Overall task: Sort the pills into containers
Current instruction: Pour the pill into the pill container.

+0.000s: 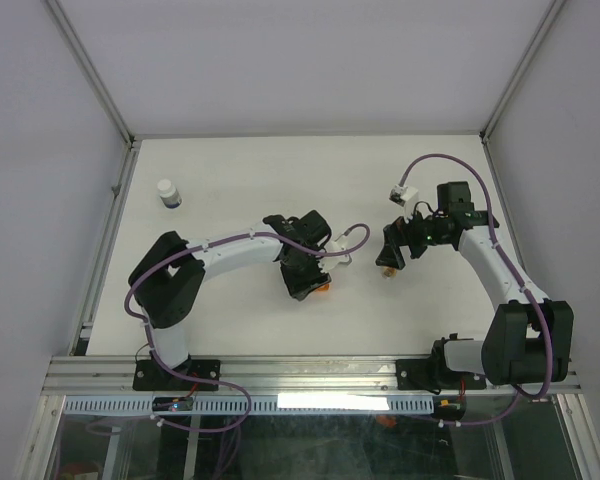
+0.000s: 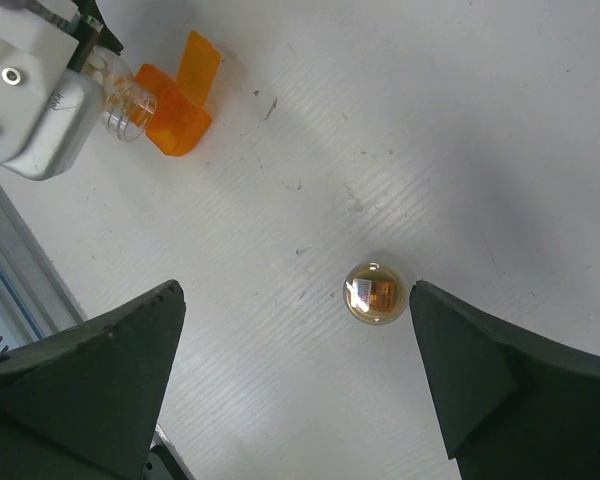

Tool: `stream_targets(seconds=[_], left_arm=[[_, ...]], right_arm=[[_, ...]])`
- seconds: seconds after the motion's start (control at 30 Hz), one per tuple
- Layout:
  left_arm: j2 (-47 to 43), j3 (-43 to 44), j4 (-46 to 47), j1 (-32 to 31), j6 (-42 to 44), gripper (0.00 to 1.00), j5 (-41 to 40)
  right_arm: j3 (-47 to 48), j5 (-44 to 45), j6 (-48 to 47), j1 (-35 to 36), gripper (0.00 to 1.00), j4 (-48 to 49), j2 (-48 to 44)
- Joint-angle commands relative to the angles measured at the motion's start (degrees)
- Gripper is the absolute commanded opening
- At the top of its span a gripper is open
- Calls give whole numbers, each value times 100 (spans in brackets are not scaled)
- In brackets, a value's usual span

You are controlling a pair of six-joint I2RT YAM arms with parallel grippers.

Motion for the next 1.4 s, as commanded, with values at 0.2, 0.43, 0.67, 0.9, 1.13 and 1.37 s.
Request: stream_targets(seconds=[0.2, 0.43, 0.67, 0.9, 1.13, 1.37], left_arm=[[-131, 99, 161, -11, 55, 0, -202], [37, 279, -161, 34, -69, 0, -165], [-80, 326, -120, -68, -29, 0, -107], [-130, 102, 107, 15, -6, 0, -239], [27, 207, -100, 65, -61, 0, -239], [132, 475, -351, -11, -137, 0, -275]], right_arm=[[289, -94, -55, -49, 98, 54, -159], [294, -107, -67, -56, 99, 38, -161], [269, -107, -58, -60, 98, 64, -188], [298, -108, -58, -69, 99, 46, -181], [298, -131, -69, -68, 99, 32, -187], [274, -133, -69, -74, 99, 41, -203]])
